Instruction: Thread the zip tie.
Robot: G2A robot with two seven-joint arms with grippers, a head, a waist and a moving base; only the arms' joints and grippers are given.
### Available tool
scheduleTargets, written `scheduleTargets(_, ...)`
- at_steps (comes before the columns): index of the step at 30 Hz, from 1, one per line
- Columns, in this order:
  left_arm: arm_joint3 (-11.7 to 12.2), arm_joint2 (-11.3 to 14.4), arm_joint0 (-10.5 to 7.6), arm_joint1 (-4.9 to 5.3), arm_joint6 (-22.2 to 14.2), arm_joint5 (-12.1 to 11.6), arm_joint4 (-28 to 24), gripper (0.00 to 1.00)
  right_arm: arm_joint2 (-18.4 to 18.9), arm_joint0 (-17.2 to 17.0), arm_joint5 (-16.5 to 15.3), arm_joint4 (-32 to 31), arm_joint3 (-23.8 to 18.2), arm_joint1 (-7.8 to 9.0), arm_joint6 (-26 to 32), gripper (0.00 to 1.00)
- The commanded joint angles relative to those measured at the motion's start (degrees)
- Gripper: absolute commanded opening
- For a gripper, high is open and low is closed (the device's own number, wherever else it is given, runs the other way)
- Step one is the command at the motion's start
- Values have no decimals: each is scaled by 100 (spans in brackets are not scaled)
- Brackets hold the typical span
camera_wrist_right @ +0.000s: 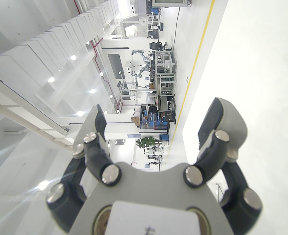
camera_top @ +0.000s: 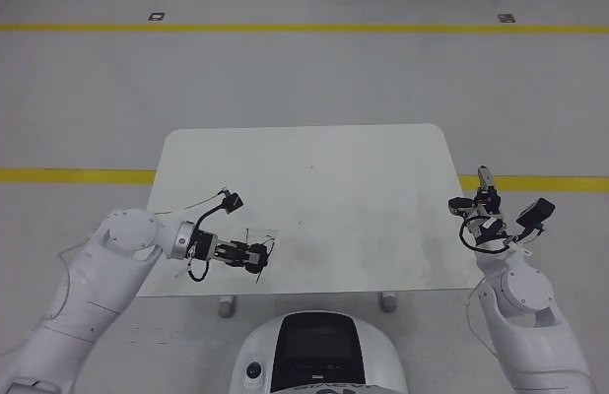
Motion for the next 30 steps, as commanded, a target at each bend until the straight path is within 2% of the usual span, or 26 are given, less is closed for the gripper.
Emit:
scheduleTargets(1, -42, 36, -13, 25, 0, 0, -82, 0, 0, 0, 0, 0, 0, 0, 0, 100)
scheduleTargets(10, -42, 36, -13, 25, 0, 0, -82, 0, 0, 0, 0, 0, 0, 0, 0, 100)
scheduleTargets(12, -62, 38, 27, 0, 142, 0, -404, 0, 0, 0, 0, 0, 0, 0, 0, 100)
scheduleTargets(13, -50, -1, 11, -3, 188, 0, -342, 0, 0, 0, 0, 0, 0, 0, 0, 100)
scheduleTargets(15, -21, -153, 71, -27, 530, 0, -364, 0, 0, 0, 0, 0, 0, 0, 0, 100)
scheduleTargets(17, -52, -301, 156, -61, 598, 0, -503, 0, 0, 0, 0, 0, 0, 0, 0, 100)
scheduleTargets(21, -117, -590, 264, -198, 206, 0, -691, 0, 0, 0, 0, 0, 0, 0, 0, 100)
scheduleTargets(23, 22, -752, 301, -289, 0, 0, -883, 0, 0, 0, 0, 0, 0, 0, 0, 100)
scheduleTargets(25, 47, -860, 399, -408, 0, 0, -1088, 0, 0, 0, 0, 0, 0, 0, 0, 100)
scheduleTargets(27, 232, -982, 462, -491, 0, 0, -1198, 0, 0, 0, 0, 0, 0, 0, 0, 100)
scheduleTargets(28, 249, -1042, 496, -548, 0, 0, -1306, 0, 0, 0, 0, 0, 0, 0, 0, 100)
scheduleTargets(30, 309, -1171, 563, -615, 0, 0, -1397, 0, 0, 0, 0, 0, 0, 0, 0, 100)
